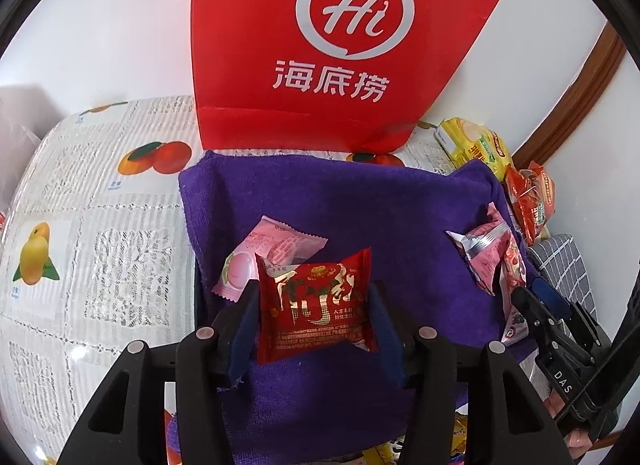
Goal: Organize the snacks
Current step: 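Lower and release red packet on towel with left tool while right tool releases Lotso snack there, then grasp the green snack bag with right tool while left tool reaches toward the pile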
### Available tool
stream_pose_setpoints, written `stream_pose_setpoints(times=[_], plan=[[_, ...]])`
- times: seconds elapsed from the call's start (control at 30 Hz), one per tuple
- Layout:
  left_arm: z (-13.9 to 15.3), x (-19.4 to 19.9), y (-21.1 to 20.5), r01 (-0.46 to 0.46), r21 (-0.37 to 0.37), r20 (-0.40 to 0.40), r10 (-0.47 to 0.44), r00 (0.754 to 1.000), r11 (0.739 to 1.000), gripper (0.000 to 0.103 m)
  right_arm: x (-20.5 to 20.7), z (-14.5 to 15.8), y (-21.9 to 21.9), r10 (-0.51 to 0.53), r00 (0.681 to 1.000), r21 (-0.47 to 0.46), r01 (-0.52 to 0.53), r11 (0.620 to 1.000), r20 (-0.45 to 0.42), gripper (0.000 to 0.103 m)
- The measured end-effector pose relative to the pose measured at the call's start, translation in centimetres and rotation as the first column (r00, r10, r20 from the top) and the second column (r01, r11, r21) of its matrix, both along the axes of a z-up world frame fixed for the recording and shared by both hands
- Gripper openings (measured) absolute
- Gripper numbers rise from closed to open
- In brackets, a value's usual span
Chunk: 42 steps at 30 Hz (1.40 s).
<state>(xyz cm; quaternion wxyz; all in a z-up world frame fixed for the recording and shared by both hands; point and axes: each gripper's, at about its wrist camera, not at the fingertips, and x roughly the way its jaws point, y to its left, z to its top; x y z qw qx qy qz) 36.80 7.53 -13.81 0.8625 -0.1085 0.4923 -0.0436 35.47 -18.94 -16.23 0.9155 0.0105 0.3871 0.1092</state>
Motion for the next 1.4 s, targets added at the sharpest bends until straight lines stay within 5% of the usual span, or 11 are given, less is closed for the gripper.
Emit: stream_pose_setpoints(times=[0.37, 0.63, 0.97, 1.2, 1.4], plan=[[0.3, 0.0, 0.2, -0.002, -0.043, 0.003, 0.003, 1.000, 0.999, 0.074, -0.6, 0.8, 0.4, 0.001, 1.000, -0.001, -0.001, 1.000, 0.028, 0.050], [1.5, -0.3, 0.0, 0.006, -0.019, 0.008, -0.006, 1.000, 1.000, 0.074, -2.5, 1.8, 0.5, 0.009, 1.000, 0.083, -0.010, 0.996, 0.016, 0.050], [4.5, -2.4, -1.1, 0.028, 0.005, 0.041, -0.029, 0.999, 1.000, 0.074, -11.3, 2.7, 0.0, 0.063, 0.995, 0.108, -0.055, 0.993, -0.074, 0.059], [7.2, -6.2, -2.7, 0.079, 0.044, 0.096, -0.083, 0.992, 0.996, 0.074, -15.7, 0.4, 0.5, 0.056, 0.990, 0.108, -0.042, 0.993, -0.132, 0.064], [6.1, -10.9, -0.5, 0.065, 0.082, 0.087, -0.072, 0.994, 0.995, 0.074, -15.9, -2.5, 1.9, 0.024, 0.986, 0.070, -0.013, 0.997, -0.166, 0.061]])
